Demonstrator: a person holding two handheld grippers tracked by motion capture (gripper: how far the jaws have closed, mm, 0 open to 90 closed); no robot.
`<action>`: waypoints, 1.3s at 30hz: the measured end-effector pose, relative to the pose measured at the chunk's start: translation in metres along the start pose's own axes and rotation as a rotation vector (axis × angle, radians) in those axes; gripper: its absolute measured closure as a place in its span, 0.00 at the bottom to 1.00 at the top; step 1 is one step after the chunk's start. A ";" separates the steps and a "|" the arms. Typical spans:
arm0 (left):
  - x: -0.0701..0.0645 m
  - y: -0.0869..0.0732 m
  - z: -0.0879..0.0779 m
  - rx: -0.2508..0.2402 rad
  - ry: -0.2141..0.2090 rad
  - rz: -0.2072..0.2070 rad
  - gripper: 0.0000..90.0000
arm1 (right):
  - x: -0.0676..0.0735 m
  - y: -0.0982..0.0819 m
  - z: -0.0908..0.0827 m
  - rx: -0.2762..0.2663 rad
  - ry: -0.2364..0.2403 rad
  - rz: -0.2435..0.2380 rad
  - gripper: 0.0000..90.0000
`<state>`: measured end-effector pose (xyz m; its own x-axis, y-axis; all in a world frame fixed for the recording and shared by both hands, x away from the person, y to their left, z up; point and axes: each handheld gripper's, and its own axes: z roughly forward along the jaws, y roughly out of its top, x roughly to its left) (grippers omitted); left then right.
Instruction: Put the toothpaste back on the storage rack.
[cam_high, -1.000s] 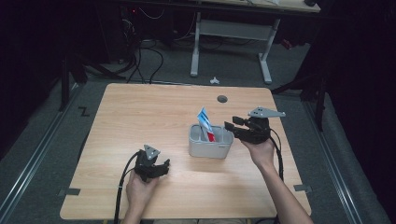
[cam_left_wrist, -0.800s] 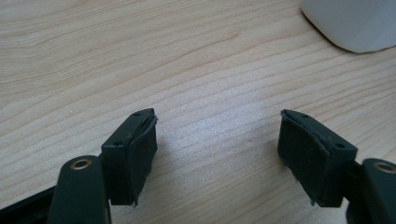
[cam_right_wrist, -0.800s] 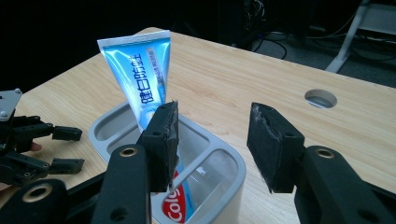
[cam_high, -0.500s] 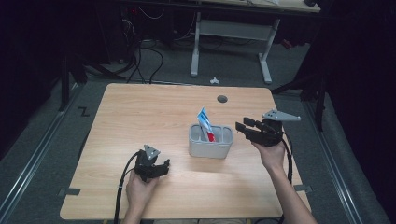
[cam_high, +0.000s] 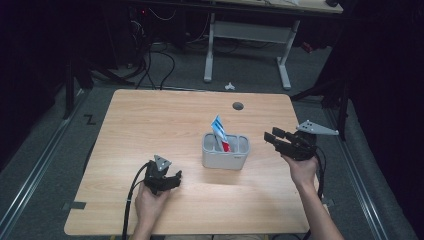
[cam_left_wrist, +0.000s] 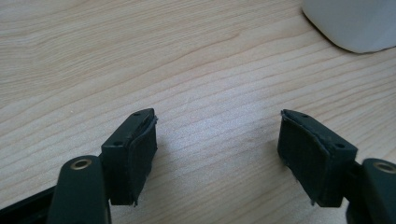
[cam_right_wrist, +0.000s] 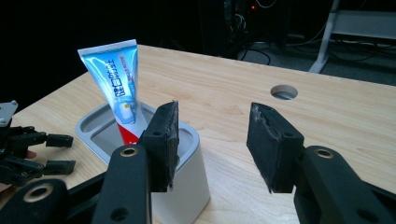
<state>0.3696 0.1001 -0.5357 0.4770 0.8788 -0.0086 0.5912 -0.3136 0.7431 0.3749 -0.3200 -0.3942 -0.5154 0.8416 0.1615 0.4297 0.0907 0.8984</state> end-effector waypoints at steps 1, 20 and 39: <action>0.000 0.000 0.000 0.000 0.000 0.000 0.32 | -0.001 0.000 -0.002 -0.006 -0.002 0.002 0.60; 0.000 0.000 0.000 0.000 0.000 0.000 0.32 | -0.020 -0.014 -0.030 -0.046 -0.039 0.046 0.60; 0.000 0.000 0.000 0.000 0.000 0.000 0.32 | -0.035 -0.035 -0.045 -0.049 -0.082 0.092 0.60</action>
<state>0.3697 0.1002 -0.5357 0.4769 0.8789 -0.0088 0.5913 -0.3134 0.7430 0.3447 -0.3766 -0.4130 -0.4118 0.8862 0.2121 0.4345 -0.0136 0.9006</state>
